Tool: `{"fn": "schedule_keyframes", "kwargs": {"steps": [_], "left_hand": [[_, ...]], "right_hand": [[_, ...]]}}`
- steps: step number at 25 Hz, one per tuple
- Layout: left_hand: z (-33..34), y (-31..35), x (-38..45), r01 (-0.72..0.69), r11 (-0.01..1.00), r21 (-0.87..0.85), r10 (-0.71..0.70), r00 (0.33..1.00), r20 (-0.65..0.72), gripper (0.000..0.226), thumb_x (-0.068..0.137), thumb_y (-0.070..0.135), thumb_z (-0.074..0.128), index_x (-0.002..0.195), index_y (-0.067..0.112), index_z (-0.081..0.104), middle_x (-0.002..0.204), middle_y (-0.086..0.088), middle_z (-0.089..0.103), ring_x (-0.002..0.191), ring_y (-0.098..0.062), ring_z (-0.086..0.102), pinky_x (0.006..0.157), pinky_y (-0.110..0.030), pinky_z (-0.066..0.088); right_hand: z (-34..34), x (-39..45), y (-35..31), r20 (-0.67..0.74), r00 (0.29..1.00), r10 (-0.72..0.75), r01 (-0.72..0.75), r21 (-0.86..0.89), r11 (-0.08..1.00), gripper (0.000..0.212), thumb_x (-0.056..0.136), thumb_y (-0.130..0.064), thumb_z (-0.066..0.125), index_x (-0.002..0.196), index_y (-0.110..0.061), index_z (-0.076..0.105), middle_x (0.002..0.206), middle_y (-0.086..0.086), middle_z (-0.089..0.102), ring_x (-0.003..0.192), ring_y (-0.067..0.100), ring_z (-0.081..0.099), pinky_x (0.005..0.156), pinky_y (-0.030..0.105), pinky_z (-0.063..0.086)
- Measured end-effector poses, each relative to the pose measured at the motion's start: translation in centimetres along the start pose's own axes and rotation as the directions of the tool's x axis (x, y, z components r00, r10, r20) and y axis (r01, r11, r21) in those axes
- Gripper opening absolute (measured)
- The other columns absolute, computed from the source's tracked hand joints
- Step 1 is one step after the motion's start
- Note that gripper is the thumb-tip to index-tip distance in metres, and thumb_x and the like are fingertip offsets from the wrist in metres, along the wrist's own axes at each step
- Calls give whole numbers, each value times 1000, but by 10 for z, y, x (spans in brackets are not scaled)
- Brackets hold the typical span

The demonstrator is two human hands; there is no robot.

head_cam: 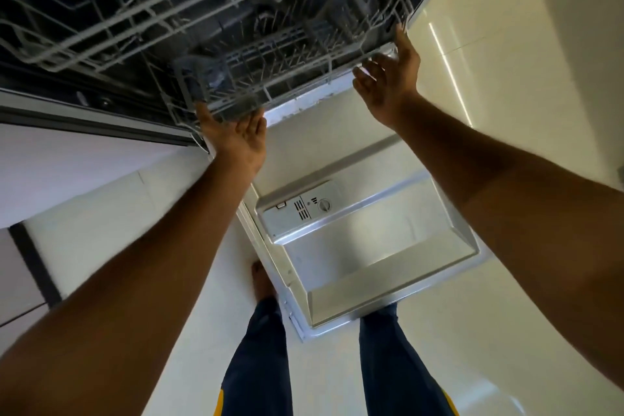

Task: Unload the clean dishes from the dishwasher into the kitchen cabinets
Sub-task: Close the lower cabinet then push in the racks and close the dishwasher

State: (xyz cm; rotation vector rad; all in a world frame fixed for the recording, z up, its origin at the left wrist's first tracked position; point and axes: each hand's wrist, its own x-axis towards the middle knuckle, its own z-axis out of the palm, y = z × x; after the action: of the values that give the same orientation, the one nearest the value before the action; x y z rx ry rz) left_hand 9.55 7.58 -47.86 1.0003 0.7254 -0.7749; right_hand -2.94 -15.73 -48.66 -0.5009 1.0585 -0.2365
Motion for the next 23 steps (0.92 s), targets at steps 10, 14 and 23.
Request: {"fn": "schedule_keyframes", "kwargs": {"steps": [10, 14, 23], "left_hand": [[-95, -143, -86, 361, 739, 568, -326, 930, -167, 41, 110, 34, 46, 136, 8, 61, 123, -7, 74, 108, -22, 72, 98, -36, 54], [-149, -249, -143, 554, 738, 386, -449, 829, -333, 39, 109, 31, 49, 132, 3, 63, 106, -7, 78, 101, -24, 73, 92, -35, 57], [-201, -404, -197, 609, 792, 44, -469, 653, -594, 75, 99, 70, 43, 142, 8, 46, 95, -11, 65, 75, -22, 60, 75, -35, 50]], "right_hand": [[-124, -109, 106, -183, 971, 156, -184, -151, 971, 53, 101, -55, 53, 139, -20, 63, 128, 3, 75, 118, 28, 72, 112, 51, 48], [-206, -163, 161, -344, 902, 260, -304, -80, 949, 48, 102, -51, 54, 137, -19, 64, 127, 3, 75, 117, 28, 71, 103, 46, 52], [-346, -224, 261, -664, 641, 384, -532, -24, 846, 55, 108, -55, 38, 136, -13, 59, 127, 10, 69, 111, 30, 70, 88, 45, 59]]}}
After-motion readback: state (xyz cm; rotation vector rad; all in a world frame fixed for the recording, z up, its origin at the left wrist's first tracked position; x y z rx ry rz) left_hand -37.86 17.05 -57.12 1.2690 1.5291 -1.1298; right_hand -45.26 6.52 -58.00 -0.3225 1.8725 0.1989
